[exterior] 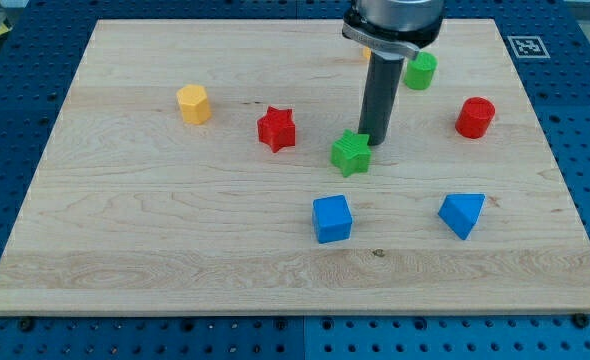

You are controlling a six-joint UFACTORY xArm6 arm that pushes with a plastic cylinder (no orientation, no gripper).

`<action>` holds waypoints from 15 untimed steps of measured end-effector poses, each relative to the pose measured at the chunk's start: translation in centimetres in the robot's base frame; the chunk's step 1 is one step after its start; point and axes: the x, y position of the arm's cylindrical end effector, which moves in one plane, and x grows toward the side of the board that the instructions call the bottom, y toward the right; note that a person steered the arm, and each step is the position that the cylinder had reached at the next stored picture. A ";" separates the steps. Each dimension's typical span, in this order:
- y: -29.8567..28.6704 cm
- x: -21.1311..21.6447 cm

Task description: Push the red star towards the center left side of the board

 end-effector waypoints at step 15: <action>-20.2 3.0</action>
